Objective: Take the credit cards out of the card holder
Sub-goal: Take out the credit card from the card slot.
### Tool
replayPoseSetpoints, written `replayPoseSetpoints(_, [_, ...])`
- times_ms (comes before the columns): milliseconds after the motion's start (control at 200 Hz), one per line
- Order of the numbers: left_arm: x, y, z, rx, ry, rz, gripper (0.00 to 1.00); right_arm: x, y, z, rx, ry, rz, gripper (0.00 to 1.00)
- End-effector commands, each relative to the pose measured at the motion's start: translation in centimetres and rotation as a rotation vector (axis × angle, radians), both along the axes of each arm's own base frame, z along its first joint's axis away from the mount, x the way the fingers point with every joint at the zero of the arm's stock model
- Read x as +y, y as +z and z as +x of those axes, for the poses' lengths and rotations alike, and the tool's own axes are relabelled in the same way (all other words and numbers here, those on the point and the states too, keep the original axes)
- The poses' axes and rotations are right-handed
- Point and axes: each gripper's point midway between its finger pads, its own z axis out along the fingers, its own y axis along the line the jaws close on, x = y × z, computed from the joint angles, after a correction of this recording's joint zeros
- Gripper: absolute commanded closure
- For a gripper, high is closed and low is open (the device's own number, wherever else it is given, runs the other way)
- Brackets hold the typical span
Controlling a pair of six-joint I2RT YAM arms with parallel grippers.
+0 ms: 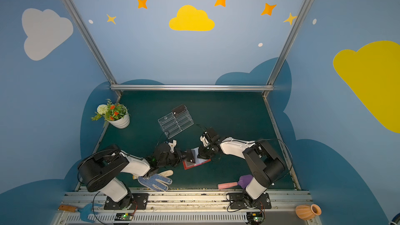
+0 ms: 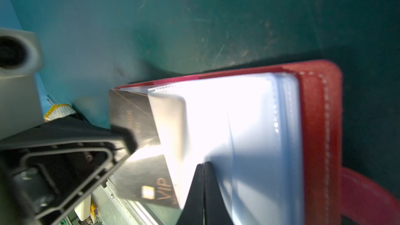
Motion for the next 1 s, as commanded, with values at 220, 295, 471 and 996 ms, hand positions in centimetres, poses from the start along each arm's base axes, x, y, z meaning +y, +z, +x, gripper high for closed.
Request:
replayPoseSetpoints(220, [1.8,0.8,0.3,-0.042,-0.005,0.078,0.96,-2.1,-1.3,-0.4,0.015,-0.037,-0.083,0.96])
replayPoseSetpoints(295, [1.9,0.7,0.3,-0.039,-0.005,0.076,0.96,-2.0,-1.0,-0.3,0.009,-0.033,-0.075,0.95])
replayPoseSetpoints(471, [2.0,0.8,0.4,-0.044,-0.003,0.064,0.96,-1.9,-0.2,-0.1,-0.007,-0.030,-0.068,0.94])
replayPoseSetpoints(996, [2.4,2.9,0.8,-0.106,-0.024,0.031,0.96,-1.1,3.9,0.9,-0.107,-0.030,0.015,0.42])
